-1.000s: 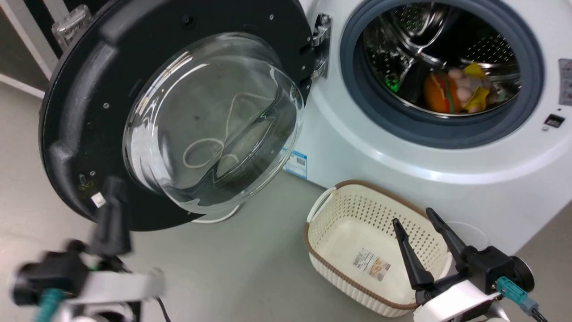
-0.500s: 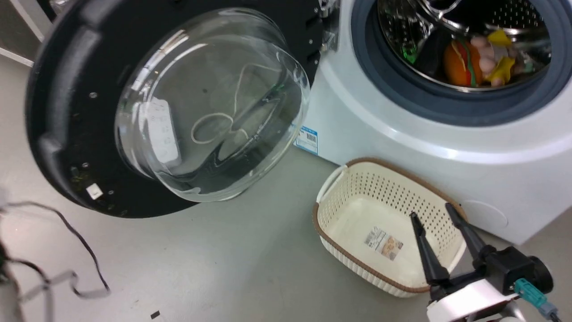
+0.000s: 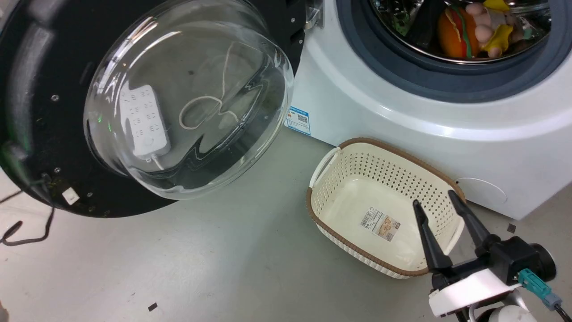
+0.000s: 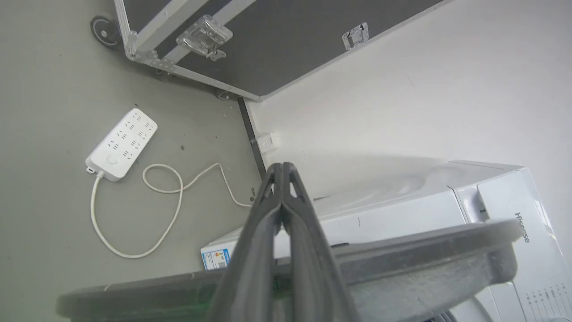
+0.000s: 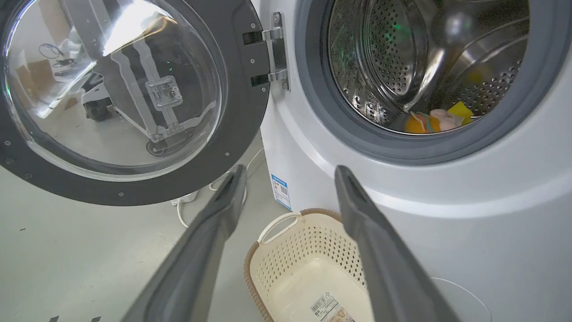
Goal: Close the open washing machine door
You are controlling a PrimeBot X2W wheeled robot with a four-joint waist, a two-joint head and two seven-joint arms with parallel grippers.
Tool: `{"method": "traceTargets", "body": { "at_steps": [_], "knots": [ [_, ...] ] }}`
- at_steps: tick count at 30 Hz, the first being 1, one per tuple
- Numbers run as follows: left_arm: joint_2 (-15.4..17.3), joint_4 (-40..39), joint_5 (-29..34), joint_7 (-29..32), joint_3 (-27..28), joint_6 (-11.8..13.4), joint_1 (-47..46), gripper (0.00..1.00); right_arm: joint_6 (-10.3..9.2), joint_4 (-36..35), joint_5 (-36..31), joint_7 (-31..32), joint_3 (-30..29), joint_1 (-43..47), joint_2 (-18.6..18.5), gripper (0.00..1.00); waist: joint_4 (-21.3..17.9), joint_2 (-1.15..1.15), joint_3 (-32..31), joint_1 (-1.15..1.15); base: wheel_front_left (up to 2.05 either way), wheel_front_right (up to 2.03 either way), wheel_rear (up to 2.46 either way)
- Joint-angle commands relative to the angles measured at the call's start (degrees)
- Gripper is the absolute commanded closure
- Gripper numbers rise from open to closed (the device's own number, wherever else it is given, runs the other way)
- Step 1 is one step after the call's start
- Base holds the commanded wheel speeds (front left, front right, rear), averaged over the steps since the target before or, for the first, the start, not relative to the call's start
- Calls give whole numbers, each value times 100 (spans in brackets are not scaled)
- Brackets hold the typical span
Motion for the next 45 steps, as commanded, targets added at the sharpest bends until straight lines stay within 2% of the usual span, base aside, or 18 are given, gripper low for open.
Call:
{"method": "traceTargets", "body": {
  "at_steps": [1, 2, 3, 8, 12, 16, 23, 29, 33, 39, 45],
  "knots": [
    [-7, 37, -98, 189, -7, -13, -34, 100, 5, 10, 30, -26, -11, -77, -38, 0, -25, 0, 12, -1, 0, 0, 0],
    [-64, 35, -310, 651, -91, -120, 43, 100, 5, 20, 34, -26, -24, -78, -44, 0, -48, 0, 11, -1, 0, 0, 0],
    [-64, 35, -310, 651, -91, -120, 43, 100, 5, 20, 34, -26, -24, -78, -44, 0, -48, 0, 11, -1, 0, 0, 0],
    [-197, -286, -783, 1449, -148, -369, 382, 100, 5, 42, 39, -26, -41, -69, -40, 0, -115, 0, -47, -1, 0, 0, 0],
    [-343, -671, -1163, 2049, -169, -437, 752, 100, 5, 76, 43, -26, -74, -28, 7, 0, -184, 0, -217, -1, 0, 0, 0],
    [-545, -1149, -1630, 2679, -137, -409, 1190, 100, 5, 129, 48, -26, -90, 37, 77, 0, -265, 0, -449, -1, 0, 0, 0],
    [-1097, -2031, -2185, 3467, -264, -127, 1996, 100, 5, 237, 44, -26, -123, 226, 188, 0, -429, 0, -933, -1, 0, 0, 0],
    [-1628, -2693, -2195, 3651, -623, 39, 2663, 100, 5, 248, 7, -26, -193, 311, 228, 0, -751, 0, -1173, -1, 0, 0, 0],
    [-1823, -2881, -2265, 3688, -995, 12, 3034, 100, 5, 252, -32, -26, -258, 325, 237, 0, -1058, 0, -1194, -1, 0, 0, 0],
    [-1905, -2911, -2665, 3551, -1739, -131, 3502, 100, 5, 235, -121, -26, -382, 277, 242, 0, -1654, 0, -1103, -1, 0, 0, 0],
    [-1909, -2785, -3133, 2869, -2760, -404, 3704, 100, 5, 182, -29, -26, -580, 151, 232, 0, -2391, 0, -850, -1, 0, 0, 0]
  ]
}}
